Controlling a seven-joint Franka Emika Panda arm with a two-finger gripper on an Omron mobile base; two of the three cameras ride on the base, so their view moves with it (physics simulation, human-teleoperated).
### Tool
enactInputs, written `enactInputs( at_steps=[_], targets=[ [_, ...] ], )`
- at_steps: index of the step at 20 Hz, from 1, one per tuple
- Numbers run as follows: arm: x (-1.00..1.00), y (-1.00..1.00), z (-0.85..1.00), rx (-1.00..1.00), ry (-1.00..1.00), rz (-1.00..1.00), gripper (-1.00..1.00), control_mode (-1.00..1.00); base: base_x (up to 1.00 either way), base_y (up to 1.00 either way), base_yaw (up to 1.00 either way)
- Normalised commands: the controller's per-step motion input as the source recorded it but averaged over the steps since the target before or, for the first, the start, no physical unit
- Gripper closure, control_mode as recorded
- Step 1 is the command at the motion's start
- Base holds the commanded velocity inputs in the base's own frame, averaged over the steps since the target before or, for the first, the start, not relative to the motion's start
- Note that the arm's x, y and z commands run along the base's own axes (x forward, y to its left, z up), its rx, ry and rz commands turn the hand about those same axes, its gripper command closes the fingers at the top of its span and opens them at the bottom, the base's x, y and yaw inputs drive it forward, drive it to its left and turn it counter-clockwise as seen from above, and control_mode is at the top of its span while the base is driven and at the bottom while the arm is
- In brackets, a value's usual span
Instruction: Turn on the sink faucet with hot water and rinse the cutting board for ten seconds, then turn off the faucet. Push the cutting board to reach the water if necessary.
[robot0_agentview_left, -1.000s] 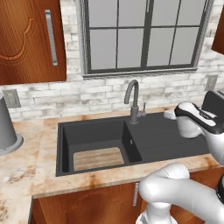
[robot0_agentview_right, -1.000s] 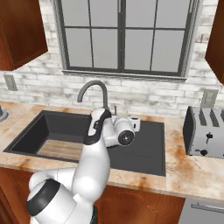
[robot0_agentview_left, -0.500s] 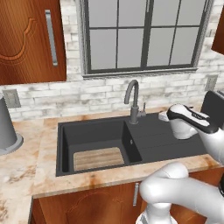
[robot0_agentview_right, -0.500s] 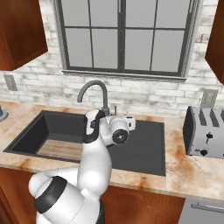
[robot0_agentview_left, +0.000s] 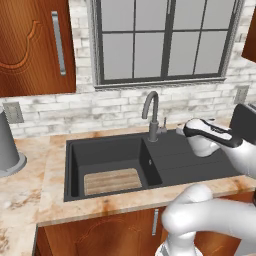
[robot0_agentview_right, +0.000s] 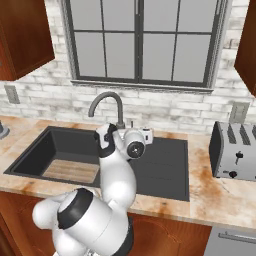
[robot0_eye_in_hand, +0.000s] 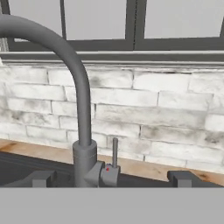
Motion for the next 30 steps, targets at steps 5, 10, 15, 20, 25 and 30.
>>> enactInputs(
  at_steps=[5, 10, 15, 20, 25, 30],
  targets=[
    [0.16, 0.00, -0.31, 0.00, 0.00, 0.00, -1.00, -1.00, 0.00, 0.00, 0.00],
    [0.20, 0.00, -0.25, 0.00, 0.00, 0.00, -1.00, -1.00, 0.00, 0.00, 0.00],
    [0.19, 0.00, -0.18, 0.00, 0.00, 0.00, -1.00, -1.00, 0.00, 0.00, 0.00],
    [0.13, 0.00, -0.07, 0.00, 0.00, 0.00, -1.00, -1.00, 0.00, 0.00, 0.00],
    [0.15, 0.00, -0.05, 0.00, 0.00, 0.00, -1.00, -1.00, 0.00, 0.00, 0.00],
    [0.12, 0.00, -0.07, 0.00, 0.00, 0.00, -1.00, -1.00, 0.00, 0.00, 0.00]
  ],
)
